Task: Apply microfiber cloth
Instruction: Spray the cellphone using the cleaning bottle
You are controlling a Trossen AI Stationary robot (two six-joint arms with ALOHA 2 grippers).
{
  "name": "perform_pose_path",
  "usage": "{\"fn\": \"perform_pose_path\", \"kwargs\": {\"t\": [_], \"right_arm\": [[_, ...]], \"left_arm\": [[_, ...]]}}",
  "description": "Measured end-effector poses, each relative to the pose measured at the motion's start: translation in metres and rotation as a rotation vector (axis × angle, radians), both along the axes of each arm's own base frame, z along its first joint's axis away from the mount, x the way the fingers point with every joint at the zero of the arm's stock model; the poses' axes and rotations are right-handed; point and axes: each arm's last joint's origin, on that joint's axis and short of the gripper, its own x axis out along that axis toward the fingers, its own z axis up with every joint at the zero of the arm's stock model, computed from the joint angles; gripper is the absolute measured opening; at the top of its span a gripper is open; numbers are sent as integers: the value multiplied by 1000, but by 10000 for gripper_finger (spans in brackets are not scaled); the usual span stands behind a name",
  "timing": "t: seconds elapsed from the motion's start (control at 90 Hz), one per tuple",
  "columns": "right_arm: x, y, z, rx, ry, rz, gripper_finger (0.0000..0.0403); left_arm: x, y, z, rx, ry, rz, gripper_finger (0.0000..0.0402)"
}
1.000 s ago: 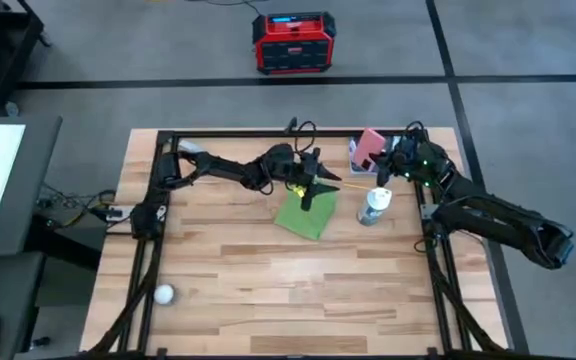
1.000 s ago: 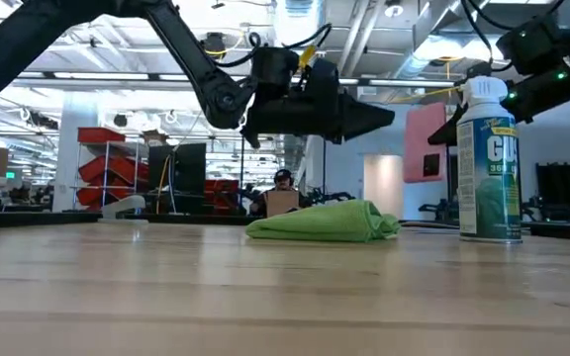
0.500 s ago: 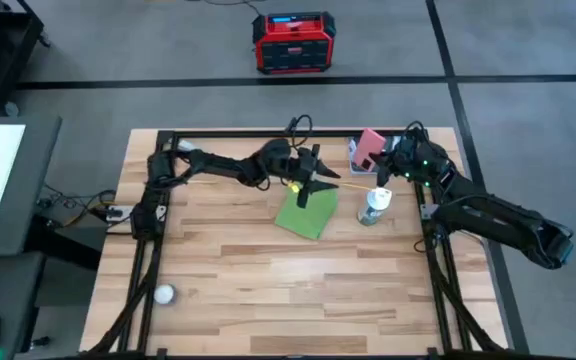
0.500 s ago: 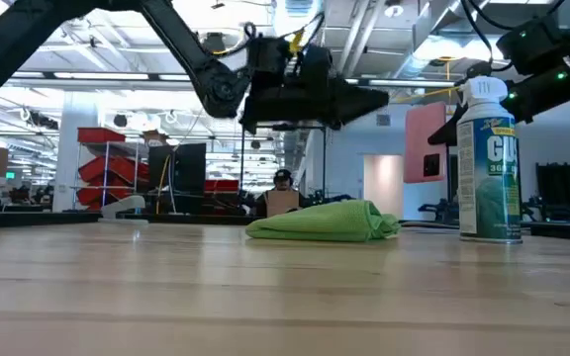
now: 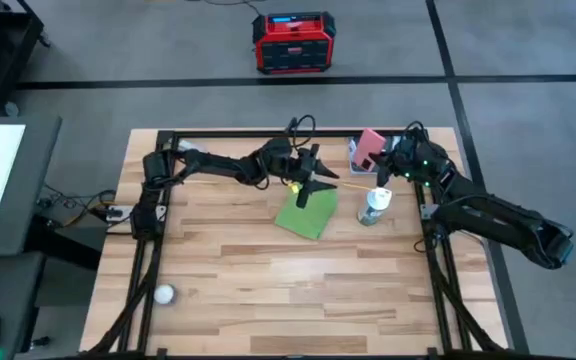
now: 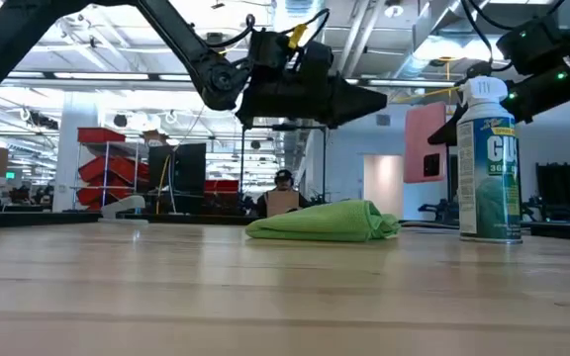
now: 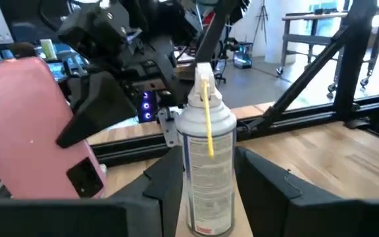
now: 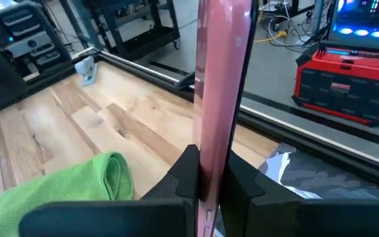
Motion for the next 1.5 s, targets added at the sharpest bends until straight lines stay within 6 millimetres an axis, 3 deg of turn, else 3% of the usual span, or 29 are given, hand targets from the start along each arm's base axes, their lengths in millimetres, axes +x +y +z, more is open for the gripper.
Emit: {"fn": "perform_pose_path", "kwargs": {"t": [1.256, 1.5], "right_arm": [[0, 0, 0, 0, -3, 4, 14], [0, 0, 0, 1, -4, 6, 14]], "left_arm": [[8, -20, -4, -6, 4, 0, 113], [10, -19, 0, 11, -14, 31, 55]]}}
